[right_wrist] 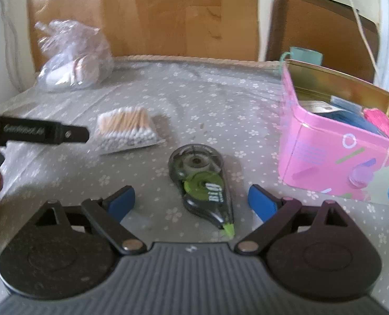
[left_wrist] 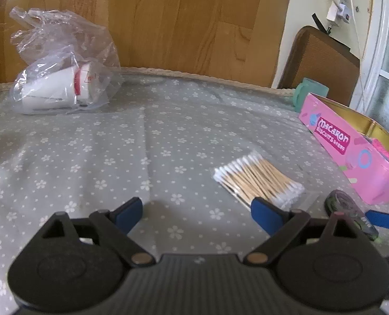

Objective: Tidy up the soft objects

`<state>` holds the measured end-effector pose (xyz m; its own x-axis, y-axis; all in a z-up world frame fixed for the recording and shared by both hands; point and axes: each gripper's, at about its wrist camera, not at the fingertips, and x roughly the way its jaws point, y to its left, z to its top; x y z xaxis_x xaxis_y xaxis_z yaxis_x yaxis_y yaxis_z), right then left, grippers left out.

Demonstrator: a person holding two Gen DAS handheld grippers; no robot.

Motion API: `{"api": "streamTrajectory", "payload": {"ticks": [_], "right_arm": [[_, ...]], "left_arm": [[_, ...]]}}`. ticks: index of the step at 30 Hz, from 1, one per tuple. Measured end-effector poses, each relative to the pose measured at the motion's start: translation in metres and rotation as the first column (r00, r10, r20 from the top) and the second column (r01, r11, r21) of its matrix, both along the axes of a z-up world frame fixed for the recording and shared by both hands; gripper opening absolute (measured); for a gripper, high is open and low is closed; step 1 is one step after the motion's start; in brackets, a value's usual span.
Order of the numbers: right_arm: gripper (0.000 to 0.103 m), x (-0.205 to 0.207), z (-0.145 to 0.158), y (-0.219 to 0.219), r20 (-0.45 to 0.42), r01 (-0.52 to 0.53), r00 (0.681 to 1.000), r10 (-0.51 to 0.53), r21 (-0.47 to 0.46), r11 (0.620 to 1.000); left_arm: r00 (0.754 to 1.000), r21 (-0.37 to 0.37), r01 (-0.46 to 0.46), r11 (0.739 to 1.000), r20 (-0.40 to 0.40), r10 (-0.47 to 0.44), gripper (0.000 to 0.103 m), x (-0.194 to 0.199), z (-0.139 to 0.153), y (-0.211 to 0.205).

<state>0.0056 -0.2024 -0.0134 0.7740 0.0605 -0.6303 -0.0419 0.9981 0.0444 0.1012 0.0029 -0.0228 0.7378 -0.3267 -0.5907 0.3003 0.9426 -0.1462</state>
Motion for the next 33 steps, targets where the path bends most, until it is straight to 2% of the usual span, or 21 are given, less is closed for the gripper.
{"api": "streamTrajectory", "payload": {"ticks": [3,6,9,11,14,17,20,22,23,25,28,31,33], "right_arm": [[0.096,-0.010,0.002,-0.004,-0.011,-0.078,0.997,0.078,0.002,0.997],[0.095,-0.022,0.003,-0.013,-0.016,-0.138,0.990,0.138,0.005,0.990],[0.093,-0.029,0.005,-0.020,-0.023,-0.179,0.984,0.179,0.006,0.984],[0.092,-0.031,0.006,-0.027,-0.020,-0.197,0.980,0.197,0.006,0.980],[0.091,-0.026,0.006,-0.037,-0.010,-0.203,0.979,0.203,0.011,0.979],[0.083,-0.014,0.006,-0.039,-0.006,-0.205,0.979,0.205,0.038,0.978],[0.069,-0.007,0.005,-0.035,0.004,-0.220,0.975,0.220,0.025,0.975],[0.055,-0.005,0.005,-0.036,0.019,-0.218,0.976,0.217,0.016,0.976],[0.041,-0.006,0.005,-0.037,0.028,-0.218,0.976,0.217,0.020,0.976],[0.041,-0.009,0.005,-0.041,0.036,-0.214,0.976,0.213,0.046,0.976],[0.041,-0.018,0.005,-0.045,0.057,-0.209,0.977,0.205,0.093,0.973],[0.041,-0.028,0.011,-0.050,0.110,-0.200,0.976,0.187,0.121,0.972],[0.041,-0.035,0.022,-0.057,0.164,-0.195,0.972,0.171,0.145,0.970]], "left_arm": [[1.000,0.001,-0.011,1.000,-0.007,0.011,0.093,0.001,0.000,0.002],[1.000,-0.032,-0.009,0.999,-0.001,0.009,0.091,-0.001,0.001,0.007],[1.000,-0.076,0.017,0.997,0.011,-0.016,0.084,-0.005,0.004,0.013],[1.000,-0.094,0.024,0.995,-0.018,-0.026,0.076,-0.012,0.005,0.011],[0.994,-0.155,0.102,0.983,-0.034,-0.108,0.074,-0.033,0.015,-0.005],[0.982,-0.173,0.175,0.969,-0.035,-0.183,0.065,-0.046,0.029,-0.034],[0.964,-0.202,0.219,0.955,-0.105,-0.244,0.064,-0.039,0.030,-0.061],[0.956,-0.189,0.220,0.957,-0.152,-0.250,0.064,-0.032,0.025,-0.080],[0.953,-0.173,0.217,0.961,-0.176,-0.247,0.064,-0.027,0.021,-0.091],[0.948,-0.163,0.214,0.963,-0.205,-0.245,0.065,-0.022,0.012,-0.103],[0.958,-0.143,0.210,0.967,-0.170,-0.233,0.049,-0.030,0.010,-0.114],[0.961,-0.161,0.189,0.969,-0.172,-0.216,0.048,-0.037,0.015,-0.116],[0.966,-0.174,0.192,0.966,-0.142,-0.218,0.048,-0.041,0.027,-0.118]]}}
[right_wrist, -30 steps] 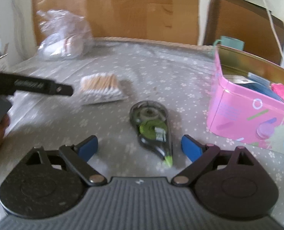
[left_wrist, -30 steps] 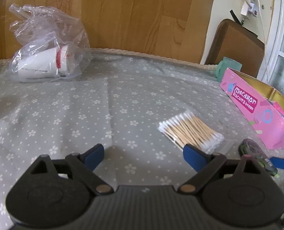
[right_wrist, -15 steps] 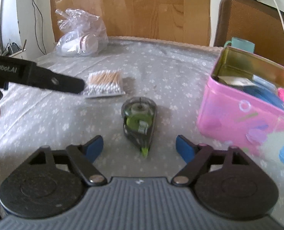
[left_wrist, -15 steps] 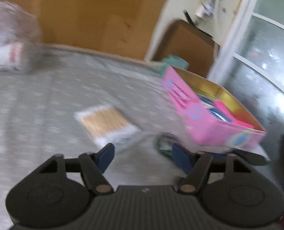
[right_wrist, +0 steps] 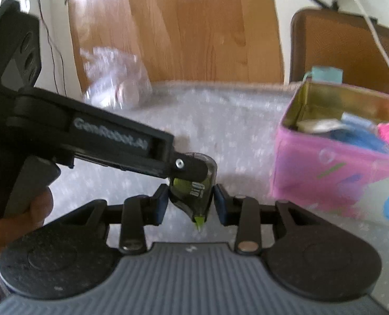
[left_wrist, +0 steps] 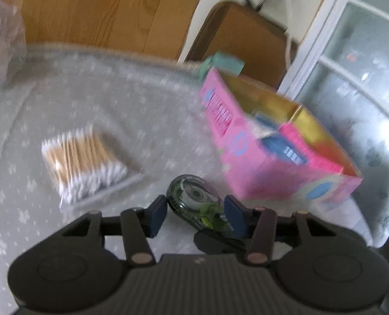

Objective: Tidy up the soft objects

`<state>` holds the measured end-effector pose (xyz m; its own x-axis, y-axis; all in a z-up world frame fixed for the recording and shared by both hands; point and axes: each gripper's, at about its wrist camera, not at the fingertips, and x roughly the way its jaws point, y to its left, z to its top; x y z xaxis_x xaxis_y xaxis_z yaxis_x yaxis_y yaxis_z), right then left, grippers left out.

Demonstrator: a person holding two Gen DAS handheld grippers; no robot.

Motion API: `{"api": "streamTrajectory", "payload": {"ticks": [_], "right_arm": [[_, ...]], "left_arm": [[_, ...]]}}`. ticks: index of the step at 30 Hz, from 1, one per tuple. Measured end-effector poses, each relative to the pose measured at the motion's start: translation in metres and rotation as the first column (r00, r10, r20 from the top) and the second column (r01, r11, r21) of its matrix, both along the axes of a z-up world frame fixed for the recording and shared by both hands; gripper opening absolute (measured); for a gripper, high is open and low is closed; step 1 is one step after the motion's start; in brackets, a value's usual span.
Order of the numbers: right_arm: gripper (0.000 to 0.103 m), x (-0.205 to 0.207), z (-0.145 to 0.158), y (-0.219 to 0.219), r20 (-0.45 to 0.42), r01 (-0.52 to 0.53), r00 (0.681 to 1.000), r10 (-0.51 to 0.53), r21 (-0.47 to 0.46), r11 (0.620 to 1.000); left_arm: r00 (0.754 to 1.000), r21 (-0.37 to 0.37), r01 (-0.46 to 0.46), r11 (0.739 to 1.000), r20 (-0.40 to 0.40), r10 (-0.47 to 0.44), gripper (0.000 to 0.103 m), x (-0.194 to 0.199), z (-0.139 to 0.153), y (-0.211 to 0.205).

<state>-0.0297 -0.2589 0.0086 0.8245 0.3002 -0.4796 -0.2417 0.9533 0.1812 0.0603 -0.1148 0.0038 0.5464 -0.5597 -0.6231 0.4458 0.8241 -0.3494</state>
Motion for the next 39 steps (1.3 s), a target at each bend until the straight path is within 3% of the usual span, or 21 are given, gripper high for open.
{"api": "streamTrajectory", "payload": {"ticks": [5,9,15,19,24,28,30,33,35,39], "right_arm": [[0.041,-0.010,0.038,-0.026,0.170,0.096,0.981,-0.095,0.003,0.995],[0.041,-0.001,0.046,-0.066,0.187,0.217,0.960,-0.210,-0.018,0.976],[0.043,0.024,0.027,-0.113,0.119,0.356,0.931,-0.345,-0.084,0.931],[0.043,0.019,0.019,-0.130,0.089,0.418,0.906,-0.413,-0.045,0.907],[0.045,0.000,0.033,-0.126,0.141,0.427,0.891,-0.431,0.059,0.902],[0.045,-0.004,0.049,-0.094,0.184,0.296,0.933,-0.308,0.090,0.951],[0.048,-0.001,0.053,-0.068,0.187,0.195,0.960,-0.209,0.090,0.977],[0.055,0.011,0.047,-0.026,0.143,0.062,0.987,-0.071,0.066,0.996],[0.057,0.023,0.036,0.004,0.071,-0.005,0.997,0.003,0.030,1.000],[0.069,0.058,0.010,0.052,-0.074,-0.089,0.993,0.087,-0.026,0.996]], "left_arm": [[0.986,-0.011,0.063,0.998,0.154,-0.061,0.048,-0.007,0.056,-0.029],[0.966,0.005,0.158,0.987,0.208,-0.156,0.049,0.013,0.080,-0.082],[0.954,0.001,0.256,0.967,0.161,-0.253,0.053,0.042,0.068,-0.156],[0.964,0.051,0.222,0.974,0.137,-0.227,0.053,0.044,0.049,-0.164],[0.971,-0.033,0.178,0.984,0.170,-0.169,0.055,0.035,0.062,-0.099],[0.967,-0.017,0.023,1.000,0.254,-0.018,0.056,0.019,0.067,-0.015],[0.965,0.016,-0.099,0.995,0.246,0.092,0.056,0.017,0.058,0.028],[0.947,0.098,-0.269,0.958,0.209,0.245,0.056,0.019,0.032,0.082],[0.919,0.165,-0.376,0.912,0.194,0.343,0.056,0.021,0.011,0.110],[0.892,0.193,-0.448,0.873,0.161,0.422,0.056,0.027,-0.017,0.144]]}}
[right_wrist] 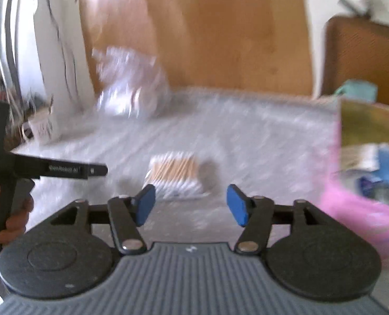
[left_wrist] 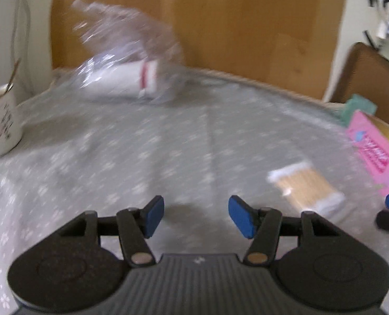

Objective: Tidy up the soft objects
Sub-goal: 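Grasp the cotton swab pack with the right gripper, then lower the cotton swab pack into the pink tin and open the right gripper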

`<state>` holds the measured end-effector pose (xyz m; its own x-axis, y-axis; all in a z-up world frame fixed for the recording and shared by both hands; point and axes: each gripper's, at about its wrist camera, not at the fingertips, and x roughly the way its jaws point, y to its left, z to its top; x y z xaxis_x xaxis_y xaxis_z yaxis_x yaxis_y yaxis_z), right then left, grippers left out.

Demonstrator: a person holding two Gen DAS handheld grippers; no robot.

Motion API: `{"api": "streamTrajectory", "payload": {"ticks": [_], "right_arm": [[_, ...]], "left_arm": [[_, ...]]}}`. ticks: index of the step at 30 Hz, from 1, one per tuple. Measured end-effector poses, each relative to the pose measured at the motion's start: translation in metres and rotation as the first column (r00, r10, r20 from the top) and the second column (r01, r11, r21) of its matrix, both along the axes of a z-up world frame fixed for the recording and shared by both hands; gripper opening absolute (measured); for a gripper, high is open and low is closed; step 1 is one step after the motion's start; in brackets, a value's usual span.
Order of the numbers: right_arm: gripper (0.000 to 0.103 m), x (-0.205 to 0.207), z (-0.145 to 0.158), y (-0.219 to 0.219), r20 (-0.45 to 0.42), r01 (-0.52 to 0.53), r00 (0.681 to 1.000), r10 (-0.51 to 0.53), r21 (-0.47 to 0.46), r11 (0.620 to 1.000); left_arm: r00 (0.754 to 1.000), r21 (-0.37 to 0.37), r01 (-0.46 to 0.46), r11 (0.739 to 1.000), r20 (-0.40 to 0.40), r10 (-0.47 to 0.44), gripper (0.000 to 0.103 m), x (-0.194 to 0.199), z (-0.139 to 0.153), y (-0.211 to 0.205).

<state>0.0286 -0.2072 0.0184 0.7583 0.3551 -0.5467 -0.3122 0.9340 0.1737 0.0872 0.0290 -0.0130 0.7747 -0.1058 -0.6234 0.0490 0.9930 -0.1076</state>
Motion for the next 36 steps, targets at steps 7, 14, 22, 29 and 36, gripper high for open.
{"api": "streamTrajectory", "payload": {"ticks": [7,14,22,29,36], "right_arm": [[0.084,0.039,-0.011,0.044,-0.033,-0.022,0.999,0.018,-0.123,0.992],[0.057,0.034,-0.018,0.051,-0.078,-0.026,0.997,0.017,-0.115,0.993],[0.059,-0.047,-0.021,0.014,-0.004,0.070,0.997,-0.072,-0.172,0.983],[0.083,-0.092,-0.024,-0.038,0.001,0.169,0.986,-0.169,-0.057,0.984],[0.085,-0.095,-0.028,-0.045,-0.003,0.121,0.993,-0.121,-0.041,0.992]], "left_arm": [[0.998,-0.023,0.028,0.999,0.051,-0.027,0.064,-0.002,-0.010,0.007],[0.998,-0.075,0.040,0.996,0.056,-0.036,0.066,-0.006,-0.011,0.016],[0.995,-0.076,0.091,0.993,0.039,-0.088,0.080,-0.011,-0.009,0.011],[0.945,-0.176,0.322,0.930,0.000,-0.327,0.080,-0.039,0.007,-0.049],[0.856,-0.275,0.448,0.851,-0.141,-0.497,0.082,-0.043,0.008,-0.113]]}}
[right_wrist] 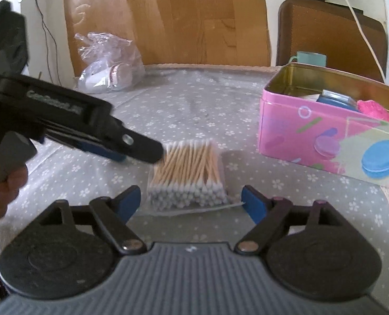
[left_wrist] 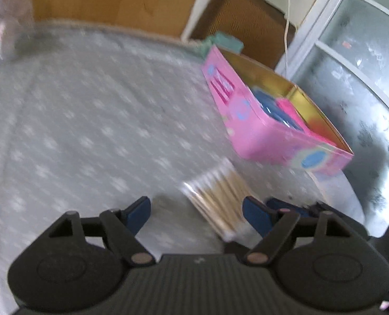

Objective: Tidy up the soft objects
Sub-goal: 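Lower the cotton swab pack into the pink tin and open the right gripper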

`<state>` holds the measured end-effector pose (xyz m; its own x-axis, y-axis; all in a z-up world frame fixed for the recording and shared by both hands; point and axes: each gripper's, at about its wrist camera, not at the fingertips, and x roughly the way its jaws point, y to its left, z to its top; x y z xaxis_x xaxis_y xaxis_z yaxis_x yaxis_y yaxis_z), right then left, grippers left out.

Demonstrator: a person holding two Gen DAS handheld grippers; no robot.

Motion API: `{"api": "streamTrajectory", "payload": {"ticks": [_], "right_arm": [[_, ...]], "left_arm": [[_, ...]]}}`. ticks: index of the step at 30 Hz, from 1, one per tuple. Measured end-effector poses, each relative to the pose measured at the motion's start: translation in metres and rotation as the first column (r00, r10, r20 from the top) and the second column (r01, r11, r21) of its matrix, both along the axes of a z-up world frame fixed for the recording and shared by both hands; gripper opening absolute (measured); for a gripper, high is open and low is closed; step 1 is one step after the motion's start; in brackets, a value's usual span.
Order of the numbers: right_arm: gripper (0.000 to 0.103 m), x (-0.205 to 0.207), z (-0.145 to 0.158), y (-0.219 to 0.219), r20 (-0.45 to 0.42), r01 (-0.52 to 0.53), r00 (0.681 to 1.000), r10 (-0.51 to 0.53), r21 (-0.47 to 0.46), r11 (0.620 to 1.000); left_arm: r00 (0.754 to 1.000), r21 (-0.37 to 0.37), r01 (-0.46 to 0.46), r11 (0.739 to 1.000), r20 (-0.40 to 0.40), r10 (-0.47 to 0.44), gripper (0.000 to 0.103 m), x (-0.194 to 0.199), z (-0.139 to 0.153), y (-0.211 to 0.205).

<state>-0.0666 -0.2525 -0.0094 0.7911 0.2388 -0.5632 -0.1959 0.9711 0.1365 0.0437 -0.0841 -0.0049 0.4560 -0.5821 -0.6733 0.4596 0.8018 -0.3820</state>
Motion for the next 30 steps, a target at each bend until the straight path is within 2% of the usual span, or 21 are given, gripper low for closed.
{"api": "streamTrajectory", "payload": {"ticks": [1,2,3,4,5,7,9,13,16,19,21,22,23,24,25,26,27,28,30], "right_arm": [[0.083,0.003,-0.002,0.000,-0.010,-0.011,1.000,0.011,0.011,1.000],[0.075,0.003,-0.003,0.002,0.001,-0.014,1.000,0.014,0.006,1.000],[0.062,0.003,-0.003,0.004,0.009,-0.032,0.999,0.032,0.005,0.999],[0.057,0.002,-0.001,0.003,0.016,-0.056,0.998,0.056,0.026,0.998],[0.055,0.002,0.000,0.003,0.023,-0.055,0.998,0.054,0.036,0.998],[0.054,-0.001,0.003,0.001,0.059,-0.036,0.998,0.034,0.033,0.999],[0.054,-0.006,0.014,-0.005,0.130,-0.007,0.992,0.004,0.024,1.000],[0.054,-0.009,0.044,-0.034,0.284,0.087,0.954,-0.093,0.035,0.996],[0.055,0.004,0.059,-0.063,0.328,0.173,0.928,-0.175,0.036,0.984],[0.055,0.027,0.067,-0.096,0.317,0.251,0.914,-0.252,0.043,0.967],[0.055,0.046,0.067,-0.119,0.283,0.303,0.910,-0.303,0.045,0.952],[0.055,0.055,0.065,-0.129,0.267,0.324,0.908,-0.323,0.041,0.945],[0.057,0.064,0.063,-0.136,0.255,0.351,0.903,-0.347,0.030,0.936],[0.063,0.074,0.059,-0.144,0.244,0.396,0.890,-0.385,0.007,0.918],[0.066,0.082,0.054,-0.151,0.232,0.440,0.875,-0.425,-0.018,0.898],[0.071,0.093,0.049,-0.160,0.199,0.481,0.863,-0.464,-0.048,0.875],[0.071,0.096,0.043,-0.169,0.167,0.508,0.854,-0.493,-0.058,0.859],[0.071,0.094,0.040,-0.177,0.151,0.526,0.843,-0.516,-0.033,0.850],[0.071,0.077,0.040,-0.183,0.169,0.511,0.843,-0.510,0.043,0.859]], "left_arm": [[0.999,-0.012,0.007,1.000,-0.031,-0.007,0.082,0.000,-0.003,-0.005],[1.000,-0.019,-0.004,1.000,-0.025,0.003,0.079,-0.002,-0.004,-0.010],[1.000,-0.006,0.002,1.000,-0.016,-0.002,0.056,-0.003,-0.005,-0.016],[1.000,0.014,0.013,1.000,0.005,-0.013,0.047,-0.006,-0.005,-0.022],[0.999,0.013,0.037,0.999,0.002,-0.037,0.044,-0.007,-0.006,-0.028],[0.999,-0.011,0.042,0.999,-0.019,-0.043,0.044,-0.008,-0.002,-0.035],[0.998,-0.005,0.060,0.998,0.018,-0.060,0.044,-0.008,0.011,-0.044],[0.980,-0.019,0.141,0.990,0.145,-0.137,0.046,-0.006,0.055,-0.072],[0.957,-0.001,0.207,0.978,0.208,-0.202,0.047,0.005,0.083,-0.109],[0.937,0.030,0.248,0.968,0.245,-0.247,0.048,0.026,0.094,-0.156],[0.936,0.052,0.249,0.967,0.245,-0.254,0.050,0.044,0.094,-0.188],[0.938,0.061,0.245,0.968,0.236,-0.253,0.051,0.055,0.092,-0.203],[0.942,0.066,0.237,0.969,0.229,-0.246,0.058,0.065,0.088,-0.215],[0.945,0.073,0.229,0.971,0.222,-0.240,0.068,0.073,0.085,-0.226],[0.949,0.089,0.213,0.973,0.219,-0.228,0.072,0.082,0.081,-0.237],[0.954,0.109,0.181,0.977,0.221,-0.201,0.074,0.090,0.077,-0.245],[0.961,0.125,0.136,0.983,0.225,-0.162,0.074,0.097,0.071,-0.249],[0.966,0.133,0.103,0.986,0.222,-0.131,0.074,0.101,0.066,-0.249],[0.974,0.109,0.088,0.990,0.199,-0.108,0.074,0.105,0.058,-0.240]]}}
